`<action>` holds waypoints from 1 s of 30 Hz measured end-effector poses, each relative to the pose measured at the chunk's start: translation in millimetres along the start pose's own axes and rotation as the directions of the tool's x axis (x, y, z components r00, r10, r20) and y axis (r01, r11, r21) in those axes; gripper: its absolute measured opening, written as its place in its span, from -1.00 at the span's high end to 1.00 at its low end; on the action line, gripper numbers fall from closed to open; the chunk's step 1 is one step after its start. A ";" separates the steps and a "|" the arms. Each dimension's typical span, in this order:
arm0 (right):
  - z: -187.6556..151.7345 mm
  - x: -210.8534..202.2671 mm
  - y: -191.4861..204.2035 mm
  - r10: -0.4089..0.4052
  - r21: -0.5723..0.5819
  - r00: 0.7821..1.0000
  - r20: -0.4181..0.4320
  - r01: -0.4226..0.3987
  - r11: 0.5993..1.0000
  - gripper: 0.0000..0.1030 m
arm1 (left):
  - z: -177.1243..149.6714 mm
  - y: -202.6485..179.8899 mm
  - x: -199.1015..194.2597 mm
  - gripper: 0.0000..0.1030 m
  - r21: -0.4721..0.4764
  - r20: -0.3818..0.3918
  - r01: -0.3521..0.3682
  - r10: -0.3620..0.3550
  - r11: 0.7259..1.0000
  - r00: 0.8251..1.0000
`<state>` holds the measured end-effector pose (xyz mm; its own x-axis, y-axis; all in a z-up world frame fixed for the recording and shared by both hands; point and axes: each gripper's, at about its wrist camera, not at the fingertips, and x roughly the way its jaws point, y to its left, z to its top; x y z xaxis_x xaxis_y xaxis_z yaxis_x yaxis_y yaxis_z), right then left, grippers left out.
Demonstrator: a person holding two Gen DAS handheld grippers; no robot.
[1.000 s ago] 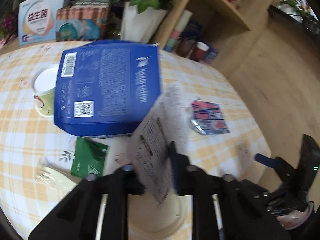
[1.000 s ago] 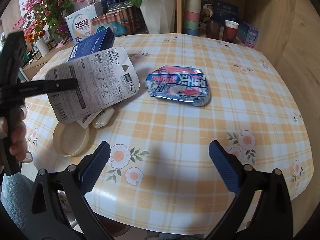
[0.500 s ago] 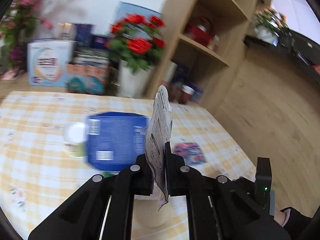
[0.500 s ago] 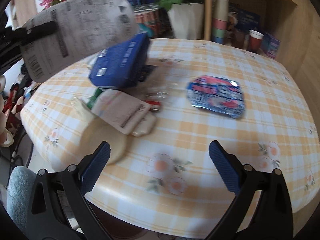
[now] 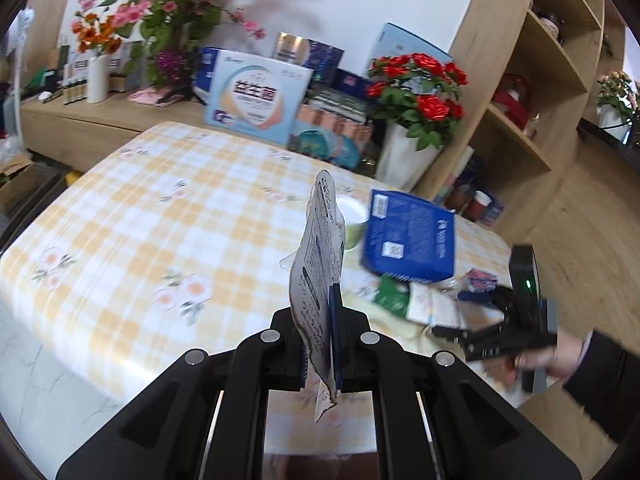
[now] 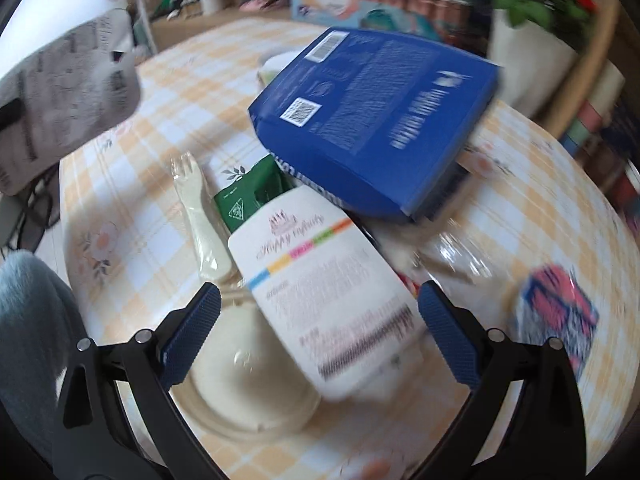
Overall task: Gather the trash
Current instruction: 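Lift the white wrapper with the left tool and carry it toward the brown bin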
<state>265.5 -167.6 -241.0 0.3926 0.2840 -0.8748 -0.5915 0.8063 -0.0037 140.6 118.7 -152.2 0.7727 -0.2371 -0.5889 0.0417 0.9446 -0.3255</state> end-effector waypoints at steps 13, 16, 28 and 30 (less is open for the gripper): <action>10.8 19.9 -1.3 0.030 0.016 0.993 -0.116 -0.028 0.999 -0.66 | -19.6 9.5 -6.1 0.83 -0.040 -0.008 0.022 -0.022 0.999 1.000; 11.0 11.2 -7.5 0.061 0.062 0.992 -0.109 -0.054 0.997 -0.51 | -21.2 6.1 -7.9 0.83 -0.044 -0.006 0.030 -0.031 0.999 1.000; -0.9 -28.3 -9.5 0.132 0.154 0.991 -0.016 -0.128 0.980 0.31 | -23.8 -15.4 -22.1 0.83 -0.016 -0.002 0.067 -0.067 0.998 0.998; -1.5 -34.7 -5.2 0.118 0.154 0.993 0.015 -0.119 0.981 0.45 | -25.3 -18.4 -25.1 0.83 -0.009 -0.003 0.070 -0.070 0.998 0.998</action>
<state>254.0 -182.5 -211.4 0.3308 0.3847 -0.8617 -0.5183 0.8371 0.1747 104.4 101.5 -150.1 0.7658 -0.3032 -0.5671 0.0897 0.9236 -0.3726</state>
